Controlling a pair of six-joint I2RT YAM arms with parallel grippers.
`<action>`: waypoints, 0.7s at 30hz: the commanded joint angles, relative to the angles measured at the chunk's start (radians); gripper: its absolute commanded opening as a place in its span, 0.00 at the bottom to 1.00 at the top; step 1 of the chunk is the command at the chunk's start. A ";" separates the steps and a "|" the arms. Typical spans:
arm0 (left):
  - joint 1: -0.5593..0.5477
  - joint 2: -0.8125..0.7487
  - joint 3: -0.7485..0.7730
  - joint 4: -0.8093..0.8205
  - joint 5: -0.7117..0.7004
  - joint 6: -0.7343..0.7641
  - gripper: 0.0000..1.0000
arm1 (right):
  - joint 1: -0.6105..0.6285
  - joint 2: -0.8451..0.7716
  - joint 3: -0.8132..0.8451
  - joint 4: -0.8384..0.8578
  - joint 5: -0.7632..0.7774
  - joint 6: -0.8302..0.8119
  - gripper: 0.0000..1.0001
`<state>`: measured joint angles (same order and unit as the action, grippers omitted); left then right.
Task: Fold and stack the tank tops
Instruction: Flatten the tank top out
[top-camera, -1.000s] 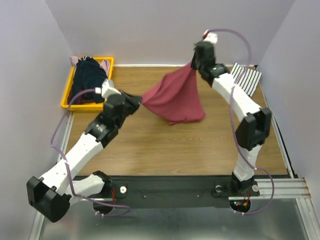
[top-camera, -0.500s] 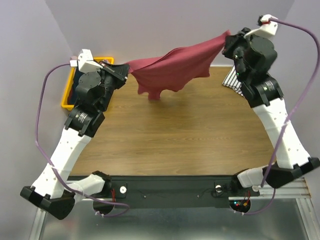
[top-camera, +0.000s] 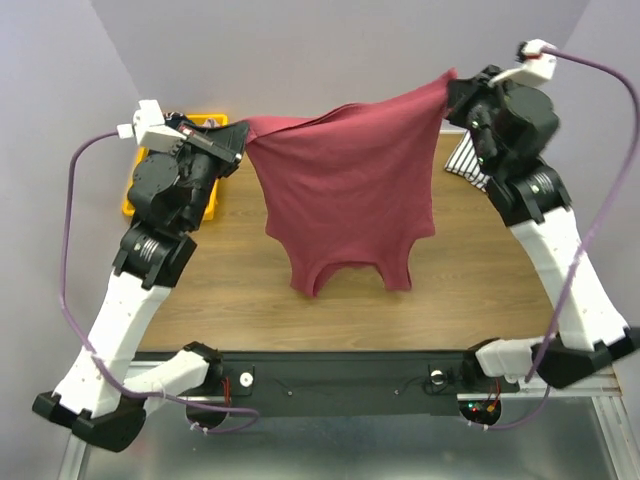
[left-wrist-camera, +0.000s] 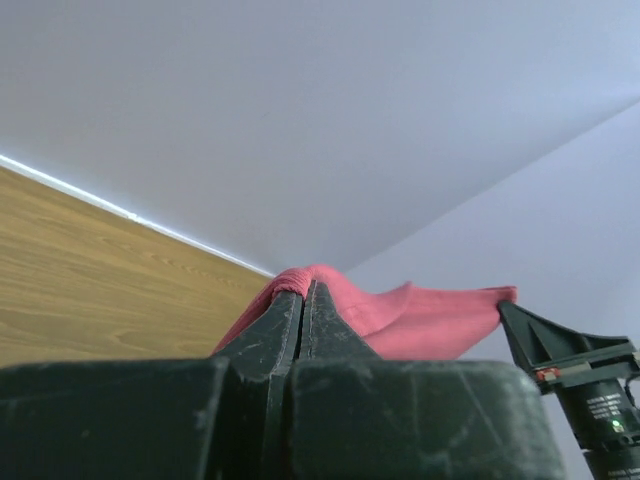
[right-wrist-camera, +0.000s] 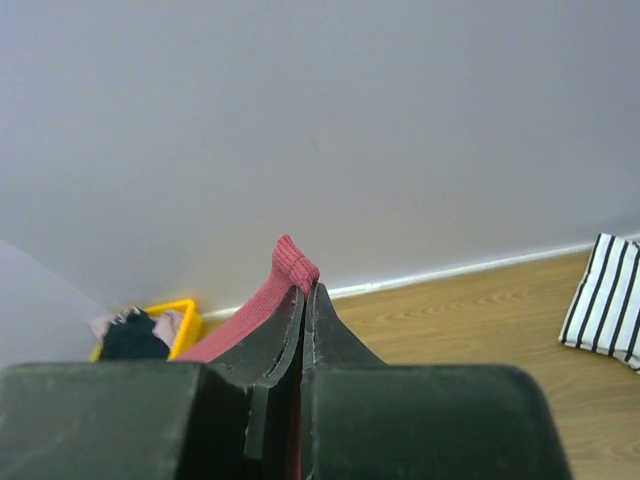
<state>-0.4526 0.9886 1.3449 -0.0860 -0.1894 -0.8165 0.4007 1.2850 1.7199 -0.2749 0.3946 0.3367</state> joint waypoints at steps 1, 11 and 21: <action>0.058 0.128 0.071 0.141 0.039 -0.027 0.00 | -0.006 0.144 0.066 0.063 -0.011 -0.019 0.00; 0.222 0.635 0.535 0.308 0.413 -0.059 0.00 | -0.114 0.534 0.486 0.092 -0.157 -0.025 0.00; 0.276 0.796 0.770 0.303 0.530 -0.038 0.00 | -0.163 0.639 0.626 0.100 -0.168 -0.002 0.01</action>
<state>-0.1940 1.9079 2.1777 0.0853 0.2710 -0.8726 0.2478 1.9907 2.4054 -0.2508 0.2337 0.3168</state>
